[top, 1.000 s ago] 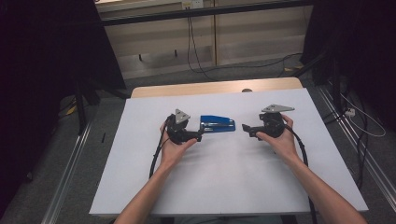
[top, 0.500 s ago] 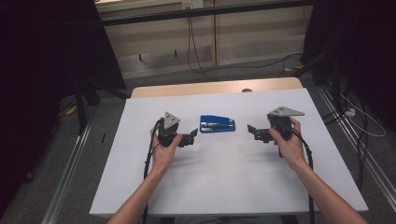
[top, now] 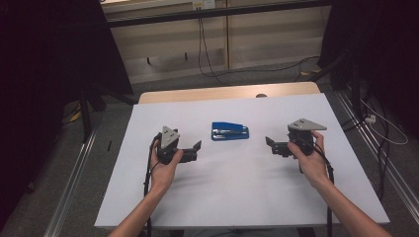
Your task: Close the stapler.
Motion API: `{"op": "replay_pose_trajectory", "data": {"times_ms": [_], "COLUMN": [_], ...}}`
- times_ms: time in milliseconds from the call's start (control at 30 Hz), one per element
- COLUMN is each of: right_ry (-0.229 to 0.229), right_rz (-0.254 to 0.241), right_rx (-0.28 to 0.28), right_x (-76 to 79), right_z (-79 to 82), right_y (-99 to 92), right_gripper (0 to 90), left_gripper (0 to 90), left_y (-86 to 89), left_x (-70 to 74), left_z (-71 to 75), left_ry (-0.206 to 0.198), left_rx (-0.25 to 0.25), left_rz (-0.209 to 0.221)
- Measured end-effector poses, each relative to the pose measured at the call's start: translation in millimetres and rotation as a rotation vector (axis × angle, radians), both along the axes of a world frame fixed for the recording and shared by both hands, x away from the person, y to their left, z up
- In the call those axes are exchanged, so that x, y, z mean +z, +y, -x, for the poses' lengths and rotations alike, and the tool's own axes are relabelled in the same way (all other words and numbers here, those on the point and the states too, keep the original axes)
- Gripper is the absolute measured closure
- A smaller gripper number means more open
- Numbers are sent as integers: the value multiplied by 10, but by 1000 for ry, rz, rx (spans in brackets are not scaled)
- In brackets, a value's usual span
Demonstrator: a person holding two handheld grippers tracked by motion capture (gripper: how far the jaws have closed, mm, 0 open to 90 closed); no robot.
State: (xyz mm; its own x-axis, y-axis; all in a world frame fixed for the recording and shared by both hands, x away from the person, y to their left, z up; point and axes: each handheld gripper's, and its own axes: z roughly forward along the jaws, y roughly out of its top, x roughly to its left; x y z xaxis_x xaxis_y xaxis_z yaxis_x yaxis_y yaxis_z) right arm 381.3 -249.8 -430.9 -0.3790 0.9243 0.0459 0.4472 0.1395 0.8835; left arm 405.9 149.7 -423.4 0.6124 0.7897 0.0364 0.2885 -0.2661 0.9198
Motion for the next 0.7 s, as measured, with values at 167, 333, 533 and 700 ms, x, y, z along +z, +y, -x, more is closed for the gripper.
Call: {"op": "replay_pose_trajectory", "data": {"times_ms": [167, 333, 533, 700], "right_ry": [2, -25, -44, -50], "right_rz": [-4, -3, -12, -11], "right_rx": [-16, -32, -47, -38], "right_x": [-33, -39, -29, -53], "right_z": [83, 218, 370, 502], "right_y": [-54, -103, -170, -210], "right_gripper": [53, 54, 54, 58], "left_gripper": [36, 36, 29, 29], "left_y": [55, 122, 248, 321], "left_x": [-73, -74, -59, -62], "left_z": [94, 197, 342, 460], "left_ry": [16, 2, -4, -7], "left_rx": [15, 40, 67, 46], "left_rz": [-29, -7, 16, -6]}}
